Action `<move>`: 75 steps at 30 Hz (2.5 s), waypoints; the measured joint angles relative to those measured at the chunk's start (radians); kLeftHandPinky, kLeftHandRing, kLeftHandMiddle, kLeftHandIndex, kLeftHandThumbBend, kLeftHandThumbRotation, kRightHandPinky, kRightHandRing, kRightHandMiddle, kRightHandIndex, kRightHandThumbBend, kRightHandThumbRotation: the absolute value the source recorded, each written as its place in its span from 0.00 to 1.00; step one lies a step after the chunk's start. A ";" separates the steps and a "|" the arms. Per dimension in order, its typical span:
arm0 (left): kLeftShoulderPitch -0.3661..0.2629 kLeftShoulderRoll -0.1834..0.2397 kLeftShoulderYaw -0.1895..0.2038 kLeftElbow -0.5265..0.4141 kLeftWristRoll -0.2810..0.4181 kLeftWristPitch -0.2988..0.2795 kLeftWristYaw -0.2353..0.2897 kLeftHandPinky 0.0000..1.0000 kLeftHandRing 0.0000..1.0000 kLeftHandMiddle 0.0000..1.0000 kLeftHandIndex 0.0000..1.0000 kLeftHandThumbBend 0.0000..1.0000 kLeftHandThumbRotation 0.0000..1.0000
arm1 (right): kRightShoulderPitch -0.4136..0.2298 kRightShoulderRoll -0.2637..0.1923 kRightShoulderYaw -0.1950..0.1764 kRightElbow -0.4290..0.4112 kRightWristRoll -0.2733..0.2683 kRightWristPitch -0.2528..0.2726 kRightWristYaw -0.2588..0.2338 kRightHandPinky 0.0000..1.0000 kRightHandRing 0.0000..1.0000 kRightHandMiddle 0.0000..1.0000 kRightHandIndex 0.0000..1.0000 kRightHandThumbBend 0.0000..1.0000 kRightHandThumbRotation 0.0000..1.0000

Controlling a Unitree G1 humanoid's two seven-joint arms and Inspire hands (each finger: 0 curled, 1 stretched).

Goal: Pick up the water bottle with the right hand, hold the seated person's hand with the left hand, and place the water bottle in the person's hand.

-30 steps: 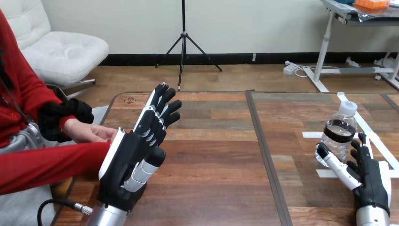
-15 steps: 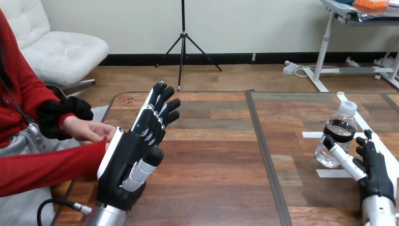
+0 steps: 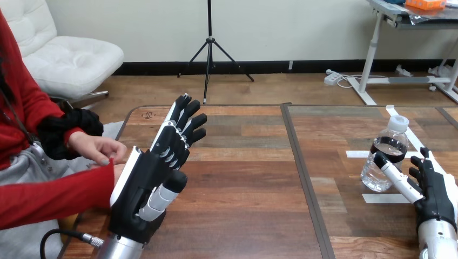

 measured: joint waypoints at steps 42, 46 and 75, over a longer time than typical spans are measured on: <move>0.057 0.012 0.027 -0.082 -0.014 0.020 -0.001 0.86 0.91 0.95 0.96 1.00 0.84 | -0.086 -0.024 -0.041 0.039 0.069 0.089 0.139 0.96 1.00 1.00 1.00 1.00 0.44; 0.061 0.012 0.027 -0.091 -0.014 0.020 0.002 0.86 0.91 0.95 0.96 1.00 0.84 | -0.099 -0.024 -0.040 0.041 0.067 0.097 0.142 0.95 1.00 1.00 1.00 1.00 0.42; 0.092 0.005 0.012 -0.152 0.015 0.040 0.034 0.84 0.90 0.94 0.95 1.00 0.85 | -0.215 -0.024 0.013 0.051 -0.009 0.181 0.089 0.91 0.96 0.97 1.00 1.00 0.36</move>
